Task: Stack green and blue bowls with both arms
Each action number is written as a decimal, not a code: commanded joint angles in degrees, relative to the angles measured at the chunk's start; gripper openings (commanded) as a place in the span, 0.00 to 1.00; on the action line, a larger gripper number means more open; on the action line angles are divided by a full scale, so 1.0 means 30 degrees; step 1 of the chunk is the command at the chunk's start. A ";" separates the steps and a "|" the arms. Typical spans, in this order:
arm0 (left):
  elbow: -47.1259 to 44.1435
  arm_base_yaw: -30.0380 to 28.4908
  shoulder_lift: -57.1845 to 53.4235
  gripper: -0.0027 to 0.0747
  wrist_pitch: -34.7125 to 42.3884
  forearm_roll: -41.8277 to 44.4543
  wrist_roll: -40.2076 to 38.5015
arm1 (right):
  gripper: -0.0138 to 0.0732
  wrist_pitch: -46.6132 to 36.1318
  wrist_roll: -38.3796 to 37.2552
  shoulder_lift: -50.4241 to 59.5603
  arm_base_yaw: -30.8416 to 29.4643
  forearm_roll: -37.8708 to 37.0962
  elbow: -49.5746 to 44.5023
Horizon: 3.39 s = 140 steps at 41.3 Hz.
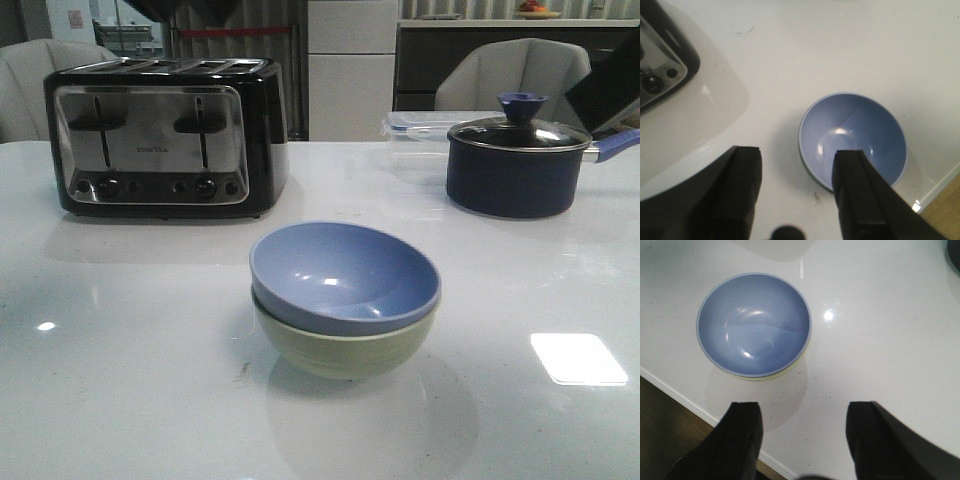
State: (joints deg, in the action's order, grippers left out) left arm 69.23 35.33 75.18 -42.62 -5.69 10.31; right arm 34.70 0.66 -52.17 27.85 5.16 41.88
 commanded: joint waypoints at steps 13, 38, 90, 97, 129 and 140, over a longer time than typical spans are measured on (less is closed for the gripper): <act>-0.6563 0.0057 -0.7004 0.55 0.1734 0.0875 -0.0077 | 0.72 -0.1174 0.0163 0.0286 -0.0022 -0.0141 0.0537; -1.0616 0.0057 -1.0956 0.25 0.3403 0.0875 -0.0077 | 0.25 -0.0450 0.0163 0.0286 -0.0022 -0.1569 0.0537; -2.1980 -0.9666 -2.3037 0.15 1.5824 0.0291 -0.0056 | 0.22 -0.0429 0.0163 0.0286 -0.0022 -0.1569 0.0537; -2.3239 -1.0713 -2.4837 0.15 1.5879 -0.1147 -0.0056 | 0.22 -0.0429 0.0163 0.0286 -0.0022 -0.1569 0.0537; -2.3239 -1.0601 -2.5526 0.15 1.5421 -0.1147 -0.0056 | 0.22 -0.0472 0.0163 0.0286 -0.0022 -0.1569 0.0537; -2.3239 -1.0601 -2.5526 0.15 1.5421 -0.1147 -0.0056 | 0.22 -0.0472 0.0163 0.0332 -0.0002 -0.1540 0.0474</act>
State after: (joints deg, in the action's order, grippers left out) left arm -0.18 3.17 -0.27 -0.64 -8.64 10.31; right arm 36.70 0.66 -52.17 27.85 1.00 41.88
